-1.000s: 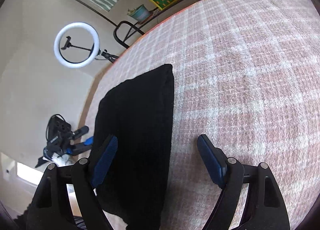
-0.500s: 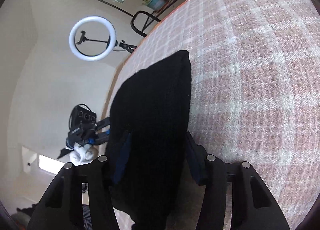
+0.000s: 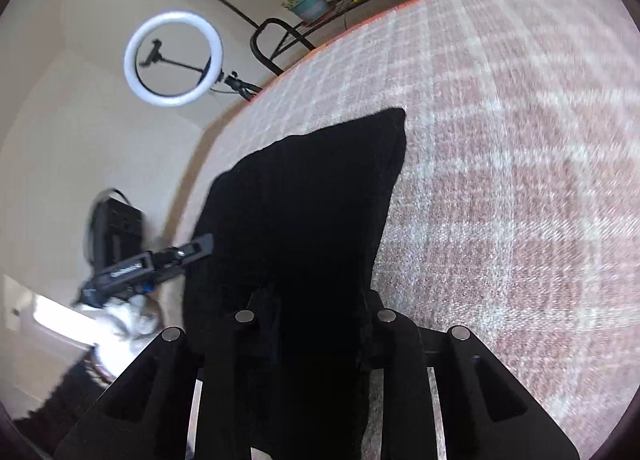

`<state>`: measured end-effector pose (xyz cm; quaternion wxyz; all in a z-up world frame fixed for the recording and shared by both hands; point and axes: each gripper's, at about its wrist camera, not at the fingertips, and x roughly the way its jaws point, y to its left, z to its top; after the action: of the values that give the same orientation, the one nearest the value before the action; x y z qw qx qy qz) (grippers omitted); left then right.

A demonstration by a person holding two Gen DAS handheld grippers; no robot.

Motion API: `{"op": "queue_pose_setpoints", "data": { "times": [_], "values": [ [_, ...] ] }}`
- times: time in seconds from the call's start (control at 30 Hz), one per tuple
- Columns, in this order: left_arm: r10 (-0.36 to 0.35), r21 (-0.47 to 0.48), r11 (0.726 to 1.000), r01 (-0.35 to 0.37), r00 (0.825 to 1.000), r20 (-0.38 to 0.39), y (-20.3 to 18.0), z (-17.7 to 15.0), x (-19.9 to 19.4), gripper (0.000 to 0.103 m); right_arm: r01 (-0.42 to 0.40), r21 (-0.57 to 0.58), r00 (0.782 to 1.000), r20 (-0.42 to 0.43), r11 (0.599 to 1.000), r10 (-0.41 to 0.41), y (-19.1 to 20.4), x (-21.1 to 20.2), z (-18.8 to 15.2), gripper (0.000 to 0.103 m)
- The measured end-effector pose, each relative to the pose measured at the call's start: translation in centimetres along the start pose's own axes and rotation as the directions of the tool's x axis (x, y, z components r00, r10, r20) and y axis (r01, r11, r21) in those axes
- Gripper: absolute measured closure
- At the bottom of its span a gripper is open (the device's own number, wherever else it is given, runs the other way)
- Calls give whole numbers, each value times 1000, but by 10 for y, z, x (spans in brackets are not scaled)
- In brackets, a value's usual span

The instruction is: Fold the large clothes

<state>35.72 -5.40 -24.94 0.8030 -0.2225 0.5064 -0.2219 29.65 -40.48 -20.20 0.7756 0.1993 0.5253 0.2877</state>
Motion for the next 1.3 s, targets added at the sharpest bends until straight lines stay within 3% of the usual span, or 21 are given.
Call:
{"op": "queue_pose_setpoints", "data": {
  "times": [0.1,0.27,0.5,0.67,0.9,1.13,1.3],
  "values": [
    [23,33,999,-24,999,25,-15,-7,-9,84,71,-68,997,15,995,-70,20,-9,0,83],
    [42,99,994,-48,997,60,-41,-18,-31,85,119,-156,993,42,981,-114,45,-28,-3,85],
    [17,135,991,-24,998,53,-79,-33,-45,86,163,-192,986,67,968,-153,55,-67,-12,86],
    [-28,191,981,20,999,38,-134,-40,-28,86,201,-184,976,115,962,-183,42,-114,-15,86],
    [-107,257,960,110,994,-27,-223,-36,32,86,303,-135,945,168,943,-279,-13,-184,-8,86],
    [-168,318,930,186,982,-84,-315,-14,116,86,408,-75,898,213,910,-385,-89,-241,14,87],
    [-196,360,907,219,976,-98,-373,14,176,86,482,-46,852,257,875,-456,-143,-274,53,87]
  ]
}}
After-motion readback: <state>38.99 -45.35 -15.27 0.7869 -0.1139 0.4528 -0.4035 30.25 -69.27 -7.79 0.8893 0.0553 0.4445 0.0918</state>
